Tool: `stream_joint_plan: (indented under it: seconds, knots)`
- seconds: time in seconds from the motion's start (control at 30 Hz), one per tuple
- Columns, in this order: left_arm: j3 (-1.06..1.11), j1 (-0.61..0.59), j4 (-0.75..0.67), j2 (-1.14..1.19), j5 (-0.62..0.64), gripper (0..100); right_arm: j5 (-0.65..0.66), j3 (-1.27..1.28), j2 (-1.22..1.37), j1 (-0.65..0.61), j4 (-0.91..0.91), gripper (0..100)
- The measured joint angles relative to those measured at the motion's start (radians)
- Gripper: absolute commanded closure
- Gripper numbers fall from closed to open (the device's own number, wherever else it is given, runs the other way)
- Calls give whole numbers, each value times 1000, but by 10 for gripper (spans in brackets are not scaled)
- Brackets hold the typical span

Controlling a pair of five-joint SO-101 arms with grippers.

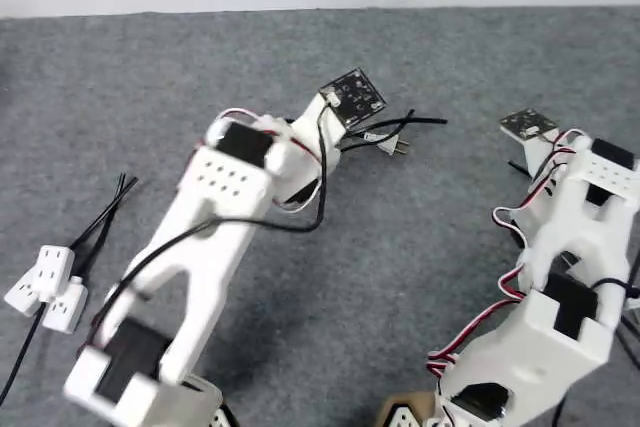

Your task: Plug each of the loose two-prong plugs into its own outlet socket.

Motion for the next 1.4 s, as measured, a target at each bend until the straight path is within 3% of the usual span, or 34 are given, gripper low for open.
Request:
stream_joint_plan:
  seconds: [0.1, 0.23, 0.47, 0.73, 0.93, 1.03, 1.2, 1.4]
  knots:
    - [0, -40, 123, -150, 0, 985, -26, 0, 0, -2, 0, 696]
    - [0, -201, 221, -339, -2, 985, -48, 0, 0, -3, 6, 696]
    - [0, -661, 232, -532, -5, 985, -75, 0, 0, -35, 9, 696]
    - [272, -977, 232, -552, -190, 985, -97, 0, 0, -61, 32, 696]
    - [505, -1243, -34, -552, -290, 985, -100, 0, 0, -98, 38, 696]
    - [601, -1298, -110, -552, -364, 985, -123, 0, 0, -118, 38, 696]
    - [655, -1312, -123, -551, -396, 972, -157, 0, 0, -160, 38, 696]
    - [704, -1312, -219, -551, -405, 801, -160, 23, 0, -178, 40, 696]
